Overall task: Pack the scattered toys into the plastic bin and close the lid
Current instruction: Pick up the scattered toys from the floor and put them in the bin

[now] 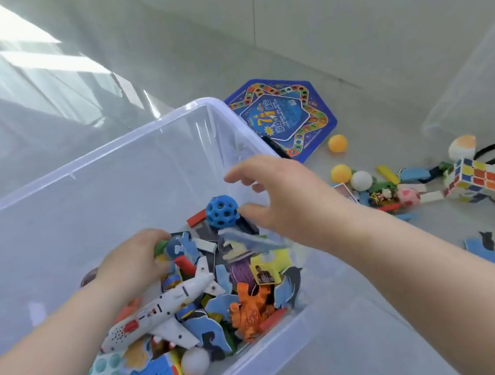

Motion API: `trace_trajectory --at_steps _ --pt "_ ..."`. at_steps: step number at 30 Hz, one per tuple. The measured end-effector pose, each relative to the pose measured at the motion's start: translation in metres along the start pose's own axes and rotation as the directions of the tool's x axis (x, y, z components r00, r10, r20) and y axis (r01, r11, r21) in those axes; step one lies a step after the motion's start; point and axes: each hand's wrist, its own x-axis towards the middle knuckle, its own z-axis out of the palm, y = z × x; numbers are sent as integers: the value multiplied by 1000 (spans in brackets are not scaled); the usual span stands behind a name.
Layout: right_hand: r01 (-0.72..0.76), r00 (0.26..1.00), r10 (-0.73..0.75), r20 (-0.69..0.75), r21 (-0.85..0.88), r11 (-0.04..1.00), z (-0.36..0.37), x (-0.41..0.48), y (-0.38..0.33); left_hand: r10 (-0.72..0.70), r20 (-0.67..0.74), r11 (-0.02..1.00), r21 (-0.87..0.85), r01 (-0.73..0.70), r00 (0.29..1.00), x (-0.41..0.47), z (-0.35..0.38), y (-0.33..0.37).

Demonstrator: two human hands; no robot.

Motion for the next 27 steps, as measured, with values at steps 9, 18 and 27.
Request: trace_trajectory --at_steps 9,18,27 --pt "-321 910 371 -183 255 912 -53 -88 92 353 -432 864 -190 -467 830 -25 -39 86" --pt "-873 468 875 -120 93 479 -3 -228 230 805 -39 584 227 -779 592 -47 -19 255" --pt "-859 499 865 -52 99 502 18 -249 249 459 343 724 390 -569 820 -11 105 316"
